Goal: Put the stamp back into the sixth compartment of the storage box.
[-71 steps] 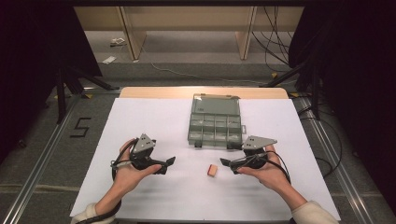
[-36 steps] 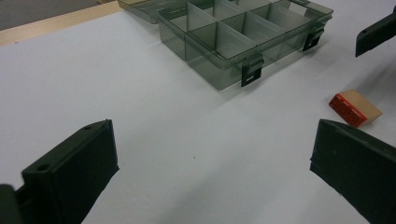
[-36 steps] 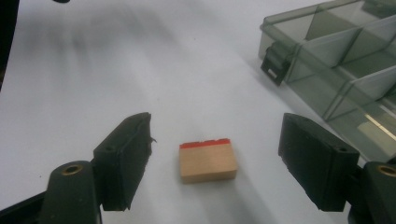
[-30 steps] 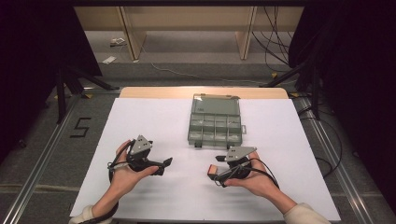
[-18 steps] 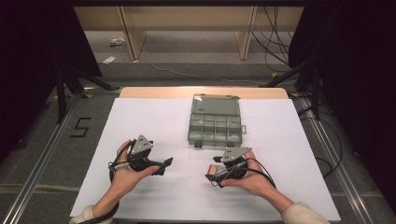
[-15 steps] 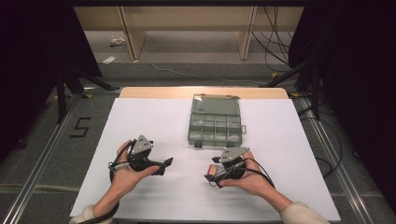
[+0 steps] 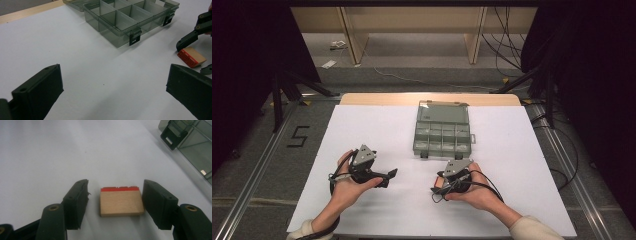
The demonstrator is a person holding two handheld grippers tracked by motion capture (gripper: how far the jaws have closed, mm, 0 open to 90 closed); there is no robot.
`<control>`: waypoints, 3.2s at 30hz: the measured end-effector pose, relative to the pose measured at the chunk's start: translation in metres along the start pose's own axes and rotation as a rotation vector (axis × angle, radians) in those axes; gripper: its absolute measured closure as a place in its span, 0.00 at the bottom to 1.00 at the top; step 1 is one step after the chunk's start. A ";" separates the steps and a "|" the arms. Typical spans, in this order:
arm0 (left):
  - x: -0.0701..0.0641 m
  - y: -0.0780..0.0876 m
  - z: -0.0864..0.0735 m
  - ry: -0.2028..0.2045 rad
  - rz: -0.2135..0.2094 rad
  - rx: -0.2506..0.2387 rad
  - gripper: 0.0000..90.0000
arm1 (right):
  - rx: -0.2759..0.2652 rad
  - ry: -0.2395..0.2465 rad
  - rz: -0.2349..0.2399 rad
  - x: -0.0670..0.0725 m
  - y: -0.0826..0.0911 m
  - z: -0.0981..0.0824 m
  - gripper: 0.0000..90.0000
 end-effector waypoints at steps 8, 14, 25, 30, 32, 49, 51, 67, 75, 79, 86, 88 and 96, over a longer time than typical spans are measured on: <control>-0.001 0.000 0.000 0.000 -0.001 -0.001 0.00 | -0.007 -0.005 0.000 -0.001 0.000 0.000 0.49; -0.001 -0.001 0.000 -0.001 -0.003 -0.002 0.00 | -0.015 -0.009 -0.004 -0.002 0.001 -0.001 0.57; 0.000 -0.001 -0.001 0.003 0.000 0.000 0.00 | -0.015 -0.011 -0.008 -0.002 0.001 0.000 0.62; 0.000 -0.001 -0.001 0.004 0.004 -0.001 0.00 | -0.017 -0.006 -0.009 -0.002 0.001 0.000 0.62; 0.000 -0.001 -0.001 0.004 0.003 -0.001 0.00 | -0.017 -0.009 -0.010 -0.002 0.001 0.000 0.62; 0.000 -0.001 -0.001 0.004 0.004 -0.003 0.00 | -0.084 -0.034 -0.020 -0.005 0.013 0.009 0.62; -0.001 0.000 -0.001 0.004 0.004 -0.003 0.00 | -0.090 -0.031 -0.023 -0.006 0.014 0.011 0.62; 0.000 -0.002 0.000 0.009 0.005 -0.002 0.00 | -0.125 -0.037 -0.038 -0.008 0.022 0.018 0.62; -0.002 -0.001 0.000 0.005 0.004 -0.001 0.00 | -0.143 -0.033 -0.052 -0.009 0.026 0.023 0.62; -0.001 -0.002 0.000 0.007 0.005 -0.002 0.00 | -0.147 -0.034 -0.054 -0.010 0.026 0.025 0.62; -0.001 -0.002 -0.001 0.007 0.003 0.000 0.00 | -0.150 -0.034 -0.061 -0.013 0.027 0.028 0.62; -0.001 -0.002 -0.001 0.008 0.002 0.001 0.00 | -0.155 -0.039 -0.063 -0.014 0.027 0.029 0.62; -0.001 -0.002 0.000 0.008 0.003 0.000 0.00 | -0.168 -0.047 -0.073 -0.018 0.028 0.035 0.62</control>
Point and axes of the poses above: each handheld gripper's, and its own axes: y roughly backward along the jaws, z roughly out of its top, x roughly to its left, the point moved 1 cm from there along -y, roughly forward along the jaws, and after that the axes turned 11 degrees about -y, right-handed, at the moved point
